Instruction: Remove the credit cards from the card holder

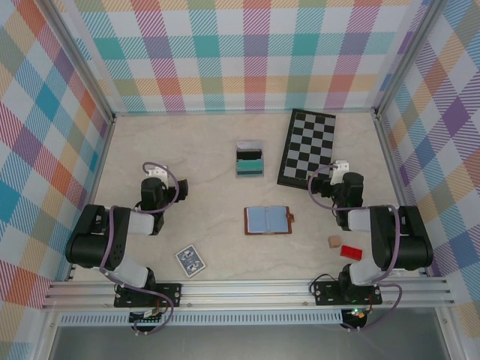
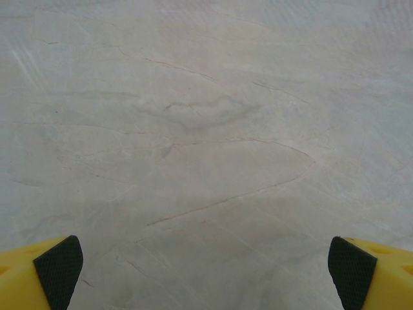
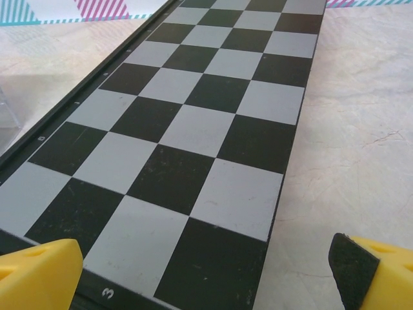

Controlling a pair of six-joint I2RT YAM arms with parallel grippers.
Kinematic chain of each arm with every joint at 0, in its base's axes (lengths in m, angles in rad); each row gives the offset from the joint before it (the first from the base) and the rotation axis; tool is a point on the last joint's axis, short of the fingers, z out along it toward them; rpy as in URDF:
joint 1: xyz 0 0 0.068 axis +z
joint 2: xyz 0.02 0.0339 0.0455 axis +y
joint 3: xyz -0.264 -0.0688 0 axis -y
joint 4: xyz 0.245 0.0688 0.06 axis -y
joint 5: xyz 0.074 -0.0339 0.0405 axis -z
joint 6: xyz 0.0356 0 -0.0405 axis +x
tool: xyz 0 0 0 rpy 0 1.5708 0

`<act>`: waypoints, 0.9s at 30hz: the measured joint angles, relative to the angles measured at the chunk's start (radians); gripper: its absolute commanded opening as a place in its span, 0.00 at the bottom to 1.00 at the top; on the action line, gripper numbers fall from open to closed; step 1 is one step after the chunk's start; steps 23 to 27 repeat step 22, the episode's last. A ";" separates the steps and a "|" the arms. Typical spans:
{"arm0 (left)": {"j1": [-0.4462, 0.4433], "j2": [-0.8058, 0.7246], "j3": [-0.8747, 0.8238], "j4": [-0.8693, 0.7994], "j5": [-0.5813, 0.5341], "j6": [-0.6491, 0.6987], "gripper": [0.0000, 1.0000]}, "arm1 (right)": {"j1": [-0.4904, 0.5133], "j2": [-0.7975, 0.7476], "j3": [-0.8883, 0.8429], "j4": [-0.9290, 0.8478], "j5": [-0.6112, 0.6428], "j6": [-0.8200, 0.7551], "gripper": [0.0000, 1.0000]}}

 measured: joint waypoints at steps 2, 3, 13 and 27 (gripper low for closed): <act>0.000 0.001 0.011 0.002 -0.011 -0.001 1.00 | -0.002 0.001 0.010 0.000 0.008 0.002 1.00; 0.000 0.001 0.014 0.002 -0.016 -0.001 1.00 | -0.003 0.001 0.013 0.000 0.011 0.002 1.00; 0.000 0.003 0.015 0.003 -0.026 -0.001 1.00 | -0.005 0.001 0.013 -0.007 0.013 0.003 1.00; 0.000 0.003 0.015 0.003 -0.026 -0.001 1.00 | -0.005 0.001 0.013 -0.007 0.013 0.003 1.00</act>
